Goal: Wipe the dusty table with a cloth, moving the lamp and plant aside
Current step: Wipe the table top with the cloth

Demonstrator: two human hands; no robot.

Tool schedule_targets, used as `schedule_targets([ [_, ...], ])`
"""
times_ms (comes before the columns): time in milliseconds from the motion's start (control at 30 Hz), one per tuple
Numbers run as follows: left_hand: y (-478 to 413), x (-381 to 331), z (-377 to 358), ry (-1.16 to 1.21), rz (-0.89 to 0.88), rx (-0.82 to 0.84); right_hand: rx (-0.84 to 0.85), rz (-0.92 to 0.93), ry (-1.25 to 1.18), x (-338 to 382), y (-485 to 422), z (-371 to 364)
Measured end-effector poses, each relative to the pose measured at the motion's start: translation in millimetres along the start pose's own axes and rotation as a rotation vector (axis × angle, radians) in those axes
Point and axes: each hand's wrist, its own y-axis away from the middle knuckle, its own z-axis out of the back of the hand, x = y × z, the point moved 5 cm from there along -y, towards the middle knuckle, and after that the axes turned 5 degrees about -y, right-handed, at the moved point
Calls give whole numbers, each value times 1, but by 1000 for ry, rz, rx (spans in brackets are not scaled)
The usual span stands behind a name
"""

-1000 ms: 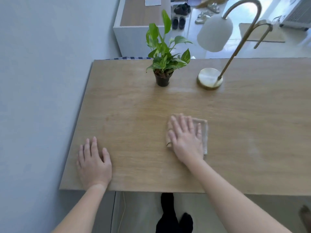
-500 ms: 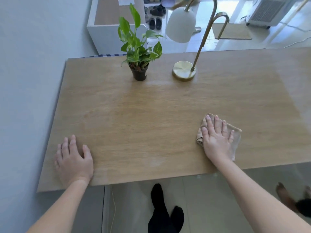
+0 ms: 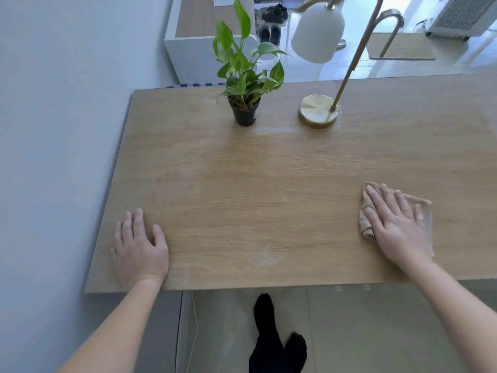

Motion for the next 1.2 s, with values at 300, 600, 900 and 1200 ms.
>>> schedule_targets([
  [300, 0, 1, 1, -5, 8, 3, 107, 234, -26, 162, -1, -50],
  [600, 0, 2, 2, -5, 3, 5, 72, 269, 91, 57, 78, -41],
  [900, -1, 4, -1, 8, -10, -15, -13, -147, 11, 3, 54, -27],
  [1200, -1, 2, 0, 1, -25, -20, 33, 123, 31, 176, 80, -88],
])
